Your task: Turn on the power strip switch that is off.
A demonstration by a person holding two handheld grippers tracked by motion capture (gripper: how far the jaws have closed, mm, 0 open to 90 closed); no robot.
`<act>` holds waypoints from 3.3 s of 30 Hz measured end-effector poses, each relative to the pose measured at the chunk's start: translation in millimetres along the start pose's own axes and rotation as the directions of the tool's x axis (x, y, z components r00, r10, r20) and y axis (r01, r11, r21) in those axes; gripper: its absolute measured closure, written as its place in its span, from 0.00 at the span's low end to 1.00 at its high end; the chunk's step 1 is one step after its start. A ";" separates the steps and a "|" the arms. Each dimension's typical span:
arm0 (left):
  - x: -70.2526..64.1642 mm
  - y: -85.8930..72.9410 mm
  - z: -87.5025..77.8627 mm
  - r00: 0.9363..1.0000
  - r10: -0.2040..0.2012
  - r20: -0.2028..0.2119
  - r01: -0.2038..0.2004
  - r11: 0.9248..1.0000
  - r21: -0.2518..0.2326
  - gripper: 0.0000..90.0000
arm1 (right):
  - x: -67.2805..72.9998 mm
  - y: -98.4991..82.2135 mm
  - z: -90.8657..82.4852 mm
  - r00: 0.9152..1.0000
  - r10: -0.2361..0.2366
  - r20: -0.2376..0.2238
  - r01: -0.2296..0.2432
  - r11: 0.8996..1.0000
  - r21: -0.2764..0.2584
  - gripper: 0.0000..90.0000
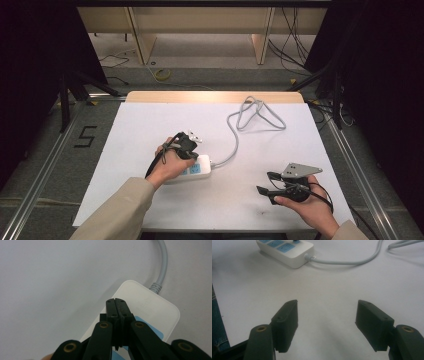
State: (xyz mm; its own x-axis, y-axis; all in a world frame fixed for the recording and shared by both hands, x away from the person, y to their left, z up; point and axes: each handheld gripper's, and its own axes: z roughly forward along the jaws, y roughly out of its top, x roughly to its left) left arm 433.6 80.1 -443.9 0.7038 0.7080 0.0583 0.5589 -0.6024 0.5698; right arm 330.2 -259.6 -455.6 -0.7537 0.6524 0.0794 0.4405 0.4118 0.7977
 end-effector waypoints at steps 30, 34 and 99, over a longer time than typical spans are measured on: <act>-3.5 4.6 2.0 0.999 0.047 -0.017 -0.046 0.998 0.049 1.00 | 0.6 -0.4 0.7 1.000 -0.002 -0.005 0.002 1.000 0.004 0.39; -3.7 5.5 2.0 0.999 0.049 -0.019 -0.048 0.997 0.057 1.00 | 0.6 -0.3 0.6 1.000 -0.003 -0.005 0.003 1.000 0.005 0.39; -4.2 11.2 3.2 0.998 0.068 -0.016 -0.067 0.993 0.097 1.00 | 0.9 -0.2 0.2 1.000 -0.007 -0.008 0.007 1.000 0.004 0.39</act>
State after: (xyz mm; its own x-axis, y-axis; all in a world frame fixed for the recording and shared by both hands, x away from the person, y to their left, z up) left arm 438.4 69.2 -440.4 0.7334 0.6709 0.1099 0.5507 -0.6810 0.4826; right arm 329.6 -259.0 -455.7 -0.7606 0.6445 0.0782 0.4370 0.4191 0.7958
